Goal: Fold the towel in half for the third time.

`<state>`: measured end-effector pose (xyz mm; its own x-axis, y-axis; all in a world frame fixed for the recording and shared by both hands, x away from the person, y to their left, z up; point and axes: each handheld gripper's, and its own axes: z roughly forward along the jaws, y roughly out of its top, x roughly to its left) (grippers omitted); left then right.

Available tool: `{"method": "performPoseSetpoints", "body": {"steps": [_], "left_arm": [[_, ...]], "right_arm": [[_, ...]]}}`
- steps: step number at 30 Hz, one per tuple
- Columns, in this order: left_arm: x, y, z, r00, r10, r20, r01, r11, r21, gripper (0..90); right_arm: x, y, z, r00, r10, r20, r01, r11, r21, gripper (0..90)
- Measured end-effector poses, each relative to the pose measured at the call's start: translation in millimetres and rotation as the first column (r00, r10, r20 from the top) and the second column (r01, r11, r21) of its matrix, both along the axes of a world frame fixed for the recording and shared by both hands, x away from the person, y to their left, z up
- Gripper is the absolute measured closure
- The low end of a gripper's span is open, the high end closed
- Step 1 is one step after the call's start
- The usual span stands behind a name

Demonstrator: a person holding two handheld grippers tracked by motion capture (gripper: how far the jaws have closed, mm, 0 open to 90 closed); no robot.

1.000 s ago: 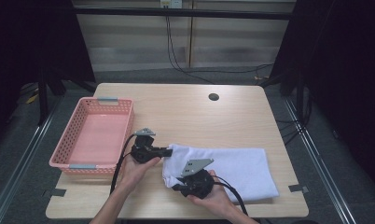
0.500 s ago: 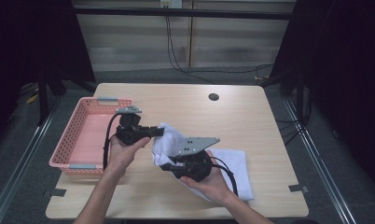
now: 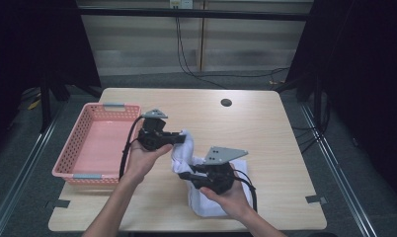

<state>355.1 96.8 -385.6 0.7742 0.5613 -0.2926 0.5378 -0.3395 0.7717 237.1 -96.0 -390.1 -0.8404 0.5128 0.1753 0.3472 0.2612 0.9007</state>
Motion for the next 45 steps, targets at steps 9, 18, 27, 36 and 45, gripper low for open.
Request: {"method": "performPoseSetpoints", "body": {"steps": [9,18,27,36,45], "left_arm": [[2.3,-76.7,-23.4,0.9939,-0.106,-0.03,0.107,0.9929,0.051,80.0],[5.3,-129.0,-74.8,0.9802,-0.169,-0.103,0.174,0.9837,0.045,67.4],[-17.6,-99.0,-43.2,0.984,-0.176,0.03,0.175,0.9843,0.022,46.3],[-95.7,-52.8,-71.7,0.9495,-0.314,-0.003,0.313,0.9468,0.075,57.7],[-109.5,-52.6,-96.4,0.9404,-0.337,-0.044,0.34,0.932,0.125,50.5]], "right_arm": [[-26.7,-74.8,-30.4,0.9926,-0.115,-0.038,0.113,0.993,-0.044,74.6],[-47.5,-126.7,-74.3,0.963,-0.232,-0.136,0.216,0.968,-0.127,66.0],[-58.7,-161.8,-62.2,0.9424,-0.318,-0.102,0.306,0.944,-0.123,38.2],[27.9,-138.8,-48.8,0.9403,-0.337,-0.048,0.323,0.928,-0.188,37.2],[91.6,-130.7,-81.9,0.8981,-0.41,-0.159,0.351,0.886,-0.302,59.0]]}}
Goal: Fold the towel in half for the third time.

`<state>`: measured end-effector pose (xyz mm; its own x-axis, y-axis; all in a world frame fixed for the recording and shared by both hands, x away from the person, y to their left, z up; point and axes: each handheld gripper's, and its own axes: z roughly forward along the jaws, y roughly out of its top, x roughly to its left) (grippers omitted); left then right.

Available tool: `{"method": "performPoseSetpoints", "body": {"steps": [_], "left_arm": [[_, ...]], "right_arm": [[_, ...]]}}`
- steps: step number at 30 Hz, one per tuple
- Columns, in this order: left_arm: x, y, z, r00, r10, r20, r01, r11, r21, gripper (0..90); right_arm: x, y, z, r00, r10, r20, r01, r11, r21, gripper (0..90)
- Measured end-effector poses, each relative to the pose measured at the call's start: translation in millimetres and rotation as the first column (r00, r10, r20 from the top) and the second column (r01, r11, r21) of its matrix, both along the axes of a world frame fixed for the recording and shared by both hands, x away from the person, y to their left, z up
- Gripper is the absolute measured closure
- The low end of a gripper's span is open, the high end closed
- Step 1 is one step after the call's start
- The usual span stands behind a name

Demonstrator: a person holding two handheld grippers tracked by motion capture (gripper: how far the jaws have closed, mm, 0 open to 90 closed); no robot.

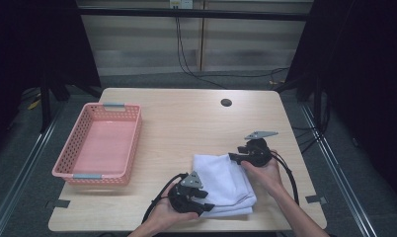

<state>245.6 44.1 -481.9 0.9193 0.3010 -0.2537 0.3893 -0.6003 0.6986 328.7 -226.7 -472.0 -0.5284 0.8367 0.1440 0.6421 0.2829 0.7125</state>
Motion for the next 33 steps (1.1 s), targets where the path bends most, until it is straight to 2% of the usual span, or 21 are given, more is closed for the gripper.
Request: {"method": "performPoseSetpoints", "body": {"steps": [1,2,4,7,9,10,11,12,13,14,15,16,19,20,21,22,23,25,28,30,33], "left_arm": [[-0.7,0.0,-0.3,1.0,0.002,0.003,-0.002,1.0,-0.001,50.3],[-1.9,0.8,-1.0,0.9999,0.009,0.005,-0.009,1.0,-0.001,50.2],[-7.9,0.1,-2.5,0.999,0.036,0.028,-0.035,0.9994,-0.004,49.6],[-12.9,-0.1,0.8,0.9981,0.045,0.043,-0.045,0.999,-0.009,46.6],[-13.3,6.5,5.8,0.9986,0.052,0.011,-0.051,0.9984,-0.025,43.5],[-14.5,12.0,7.5,0.998,0.061,0.016,-0.061,0.9978,-0.026,43.0],[-16.0,20.4,8.7,0.9971,0.073,0.02,-0.073,0.9971,-0.02,42.6],[-16.9,31.8,8.2,0.9965,0.083,0.007,-0.083,0.9964,-0.017,41.4],[-16.9,31.8,8.2,0.9965,0.083,0.007,-0.083,0.9964,-0.017,39.7],[-17.6,38.5,7.1,0.9955,0.095,0.0,-0.095,0.9954,-0.012,39.7],[-16.8,47.5,2.8,0.993,0.118,-0.001,-0.118,0.993,0.004,38.2],[-15.1,50.1,0.2,0.9918,0.126,-0.023,-0.126,0.992,0.011,36.9],[-10.3,48.0,-5.6,0.9916,0.124,-0.039,-0.122,0.9919,0.033,33.0],[-9.5,45.4,-7.2,0.9929,0.116,-0.027,-0.115,0.9924,0.043,32.8],[-9.1,43.4,-8.3,0.9936,0.109,-0.03,-0.108,0.9931,0.045,32.5],[-9.5,41.6,-9.1,0.9937,0.1,-0.051,-0.099,0.9946,0.032,31.2],[-11.5,39.1,-9.2,0.9934,0.106,-0.044,-0.104,0.9937,0.041,30.7],[-15.2,33.9,-10.0,0.9959,0.079,-0.044,-0.077,0.9962,0.042,30.7],[-17.1,24.5,-10.6,0.9971,0.075,-0.014,-0.074,0.995,0.067,29.4],[-15.8,23.3,-11.3,0.9953,0.093,-0.029,-0.091,0.9945,0.051,30.0],[-16.6,23.4,-10.7,0.9961,0.088,0.006,-0.088,0.9937,0.07,36.8]], "right_arm": [[-2.4,-2.1,-2.2,1.0,0.0,0.007,0.0,1.0,-0.016,69.2],[-5.3,-4.6,-3.2,0.9999,-0.013,0.011,0.013,0.999,-0.037,71.9],[-8.8,-12.0,-5.2,0.9998,-0.013,0.013,0.013,1.0,-0.023,76.5],[-12.8,-19.2,-8.8,1.0,0.002,-0.006,-0.002,0.999,-0.052,76.3],[-15.5,-21.4,-11.0,0.9998,-0.001,-0.018,-0.001,0.996,-0.085,64.1],[-16.1,-22.7,-10.3,0.9999,-0.011,-0.011,0.01,0.995,-0.1,57.2],[-16.5,-25.4,-8.5,0.9998,-0.018,-0.006,0.018,0.996,-0.091,50.2],[-16.6,-30.0,-6.4,1.0,-0.003,-0.005,0.003,0.999,-0.038,42.5],[-16.6,-30.0,-6.4,1.0,-0.003,-0.005,0.003,0.999,-0.038,42.5],[-17.0,-33.7,-4.7,1.0,0.01,-0.003,-0.009,1.0,0.011,33.8],[-18.0,-33.8,-5.0,0.9993,0.035,-0.008,-0.035,0.999,0.038,28.7],[-19.1,-32.5,-6.2,0.9994,0.035,-0.007,-0.034,0.999,0.037,25.0],[-19.4,-27.0,-13.4,0.9989,0.041,-0.021,-0.041,0.999,0.01,20.7],[-18.5,-25.7,-16.9,0.9986,0.044,-0.031,-0.044,0.999,0.005,20.0],[-16.6,-25.3,-20.3,0.9976,0.054,-0.042,-0.054,0.998,0.013,19.2],[-15.1,-25.6,-22.2,0.996,0.062,-0.064,-0.06,0.998,0.029,19.1],[-14.2,-26.2,-23.2,0.9952,0.069,-0.069,-0.066,0.997,0.044,19.0],[-15.1,-25.5,-24.1,0.9945,0.079,-0.069,-0.076,0.996,0.048,18.2],[-17.9,-21.0,-28.2,0.9892,0.113,-0.094,-0.108,0.993,0.049,19.3],[-20.0,-19.2,-26.0,0.9892,0.111,-0.096,-0.107,0.994,0.037,19.5],[-19.8,-19.6,-27.1,0.9872,0.118,-0.107,-0.115,0.993,0.031,20.2]]}}
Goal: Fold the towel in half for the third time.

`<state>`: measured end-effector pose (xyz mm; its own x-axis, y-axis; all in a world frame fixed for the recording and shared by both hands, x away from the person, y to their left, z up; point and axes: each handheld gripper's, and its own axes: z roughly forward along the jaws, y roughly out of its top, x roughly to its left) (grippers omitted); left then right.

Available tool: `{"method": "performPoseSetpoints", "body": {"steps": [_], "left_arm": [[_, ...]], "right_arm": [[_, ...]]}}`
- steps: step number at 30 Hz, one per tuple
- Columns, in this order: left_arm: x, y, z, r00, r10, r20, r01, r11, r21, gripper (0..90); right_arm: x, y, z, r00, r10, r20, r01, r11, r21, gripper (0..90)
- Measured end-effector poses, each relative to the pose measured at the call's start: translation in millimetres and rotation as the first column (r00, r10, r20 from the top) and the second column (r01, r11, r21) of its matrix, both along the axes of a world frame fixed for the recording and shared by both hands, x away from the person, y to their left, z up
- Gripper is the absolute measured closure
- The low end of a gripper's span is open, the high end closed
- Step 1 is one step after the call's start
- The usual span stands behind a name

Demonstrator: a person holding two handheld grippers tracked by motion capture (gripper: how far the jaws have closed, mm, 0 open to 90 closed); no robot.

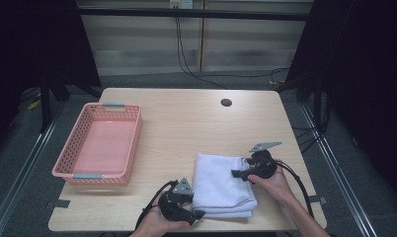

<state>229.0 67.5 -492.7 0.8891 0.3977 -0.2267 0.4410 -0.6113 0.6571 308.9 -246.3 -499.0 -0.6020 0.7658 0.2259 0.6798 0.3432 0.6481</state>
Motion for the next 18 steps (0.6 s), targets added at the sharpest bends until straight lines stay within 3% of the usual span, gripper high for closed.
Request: {"method": "performPoseSetpoints", "body": {"steps": [2,3,5,6,8,10,11,13,15,18], "left_arm": [[-1.2,-0.5,1.3,0.9996,-0.015,0.024,0.014,0.9996,0.025,45.8],[-1.9,-1.1,2.5,0.9997,-0.014,0.021,0.013,0.9992,0.037,49.8],[-3.6,-2.9,3.6,0.9991,-0.032,0.028,0.03,0.9982,0.051,57.6],[-3.6,-3.0,3.6,0.999,-0.039,0.021,0.038,0.998,0.05,64.9],[-2.5,-2.7,3.6,0.9989,-0.045,0.013,0.044,0.9977,0.051,71.1],[2.3,-1.0,3.0,0.998,-0.062,-0.011,0.063,0.9971,0.042,74.0],[4.3,-0.6,2.7,0.9986,-0.047,-0.021,0.048,0.998,0.04,74.7],[8.7,1.0,0.6,0.9964,-0.059,-0.061,0.059,0.9983,-0.002,75.6],[11.0,1.9,1.8,0.9948,-0.058,-0.083,0.058,0.9983,-0.002,76.3],[10.2,0.7,6.4,0.9965,-0.055,-0.062,0.055,0.9985,-0.005,76.9]], "right_arm": [[-0.8,1.9,0.8,1.0,0.007,0.0,-0.007,1.0,-0.014,26.1],[-2.0,2.7,1.2,0.9995,0.031,0.001,-0.031,1.0,-0.006,30.7],[-3.5,3.9,1.9,0.9997,0.025,-0.003,-0.026,1.0,-0.006,38.5],[-3.5,4.0,2.1,0.9989,0.046,-0.011,-0.046,0.999,0.007,45.8],[-3.6,4.0,2.0,0.9981,0.057,-0.022,-0.056,0.998,0.026,54.3],[-3.7,3.5,2.3,0.9976,0.066,-0.022,-0.065,0.997,0.033,58.9],[-4.5,3.6,2.6,0.9978,0.062,-0.022,-0.062,0.998,0.034,61.1],[-5.0,3.4,3.4,0.9982,0.058,-0.019,-0.057,0.998,0.04,65.1],[-4.3,2.7,4.0,0.9981,0.059,-0.018,-0.058,0.997,0.041,66.4],[-3.7,2.7,5.9,0.9985,0.052,-0.016,-0.051,0.998,0.046,67.6]]}}
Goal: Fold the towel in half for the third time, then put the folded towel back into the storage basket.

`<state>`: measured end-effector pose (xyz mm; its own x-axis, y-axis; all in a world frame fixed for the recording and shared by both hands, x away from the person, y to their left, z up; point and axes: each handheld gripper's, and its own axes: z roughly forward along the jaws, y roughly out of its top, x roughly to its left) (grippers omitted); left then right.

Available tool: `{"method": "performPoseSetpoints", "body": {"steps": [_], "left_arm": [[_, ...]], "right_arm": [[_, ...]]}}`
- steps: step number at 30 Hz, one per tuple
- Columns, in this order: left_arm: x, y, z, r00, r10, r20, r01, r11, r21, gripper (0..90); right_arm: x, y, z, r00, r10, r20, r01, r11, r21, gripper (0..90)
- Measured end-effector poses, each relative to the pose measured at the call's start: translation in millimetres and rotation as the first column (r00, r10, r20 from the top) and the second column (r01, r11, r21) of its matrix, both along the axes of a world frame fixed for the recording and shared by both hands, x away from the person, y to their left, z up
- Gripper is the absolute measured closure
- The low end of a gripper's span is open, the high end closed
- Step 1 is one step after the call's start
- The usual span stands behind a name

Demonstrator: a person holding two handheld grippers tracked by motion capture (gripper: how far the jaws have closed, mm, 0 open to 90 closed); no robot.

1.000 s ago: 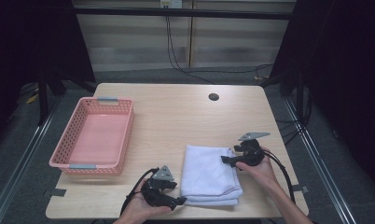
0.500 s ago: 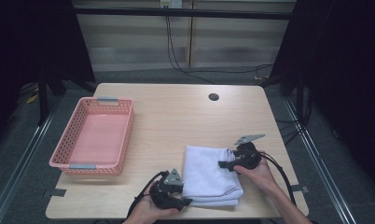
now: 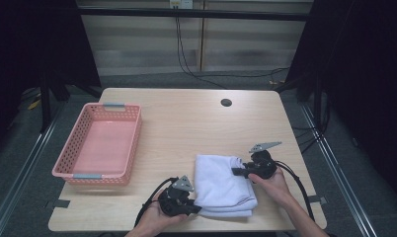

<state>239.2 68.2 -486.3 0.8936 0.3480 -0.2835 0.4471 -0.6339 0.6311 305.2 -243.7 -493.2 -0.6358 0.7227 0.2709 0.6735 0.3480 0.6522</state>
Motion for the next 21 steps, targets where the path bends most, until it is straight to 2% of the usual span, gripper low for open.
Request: {"method": "performPoseSetpoints", "body": {"steps": [1,2,5,6,8,10,11,15,18,19,21], "left_arm": [[0.0,-0.4,1.0,1.0,0.003,0.002,-0.003,0.9998,-0.02,77.1],[0.9,0.1,3.8,1.0,0.002,0.008,-0.002,1.0,-0.004,77.3],[4.0,1.9,5.9,0.9999,0.011,-0.005,-0.011,0.9994,-0.033,77.2],[5.7,3.8,7.2,1.0,0.005,-0.002,-0.005,0.9997,-0.025,77.2],[8.8,7.8,9.0,0.9995,0.023,-0.019,-0.024,0.9982,-0.055,77.2],[11.6,10.0,11.7,0.9995,0.031,-0.008,-0.031,0.9989,-0.036,77.2],[13.4,10.9,12.7,0.9994,0.03,-0.019,-0.031,0.9987,-0.041,77.3],[18.6,14.4,18.9,0.9989,0.043,-0.02,-0.044,0.9972,-0.06,77.4],[20.0,17.5,22.0,0.9985,0.054,-0.014,-0.054,0.9972,-0.051,77.7],[20.7,18.4,21.9,0.9984,0.052,-0.024,-0.053,0.9966,-0.063,77.7],[21.4,18.7,23.3,0.9981,0.06,-0.015,-0.06,0.9963,-0.062,77.7]], "right_arm": [[0.8,0.1,0.7,1.0,0.001,0.005,-0.001,1.0,0.001,67.8],[1.4,0.1,1.8,1.0,-0.004,0.0,0.004,1.0,0.005,68.1],[5.1,-1.0,4.8,1.0,-0.005,0.008,0.005,1.0,0.012,68.7],[6.7,-0.8,5.7,0.9999,-0.005,0.009,0.005,1.0,0.016,68.8],[9.7,0.1,7.5,1.0,-0.001,0.01,0.001,1.0,0.023,69.0],[11.8,1.3,9.7,0.9999,-0.003,0.01,0.003,0.999,0.033,69.1],[13.1,1.2,10.8,1.0,-0.003,0.009,0.002,0.999,0.042,69.1],[18.6,-0.2,14.8,1.0,-0.003,0.007,0.002,0.997,0.074,69.4],[21.9,0.4,17.2,0.9999,0.003,0.015,-0.004,0.997,0.081,69.4],[22.5,0.7,18.1,0.9998,0.003,0.018,-0.005,0.996,0.085,69.4],[23.0,1.5,21.3,0.9997,0.003,0.022,-0.005,0.996,0.092,69.4]]}}
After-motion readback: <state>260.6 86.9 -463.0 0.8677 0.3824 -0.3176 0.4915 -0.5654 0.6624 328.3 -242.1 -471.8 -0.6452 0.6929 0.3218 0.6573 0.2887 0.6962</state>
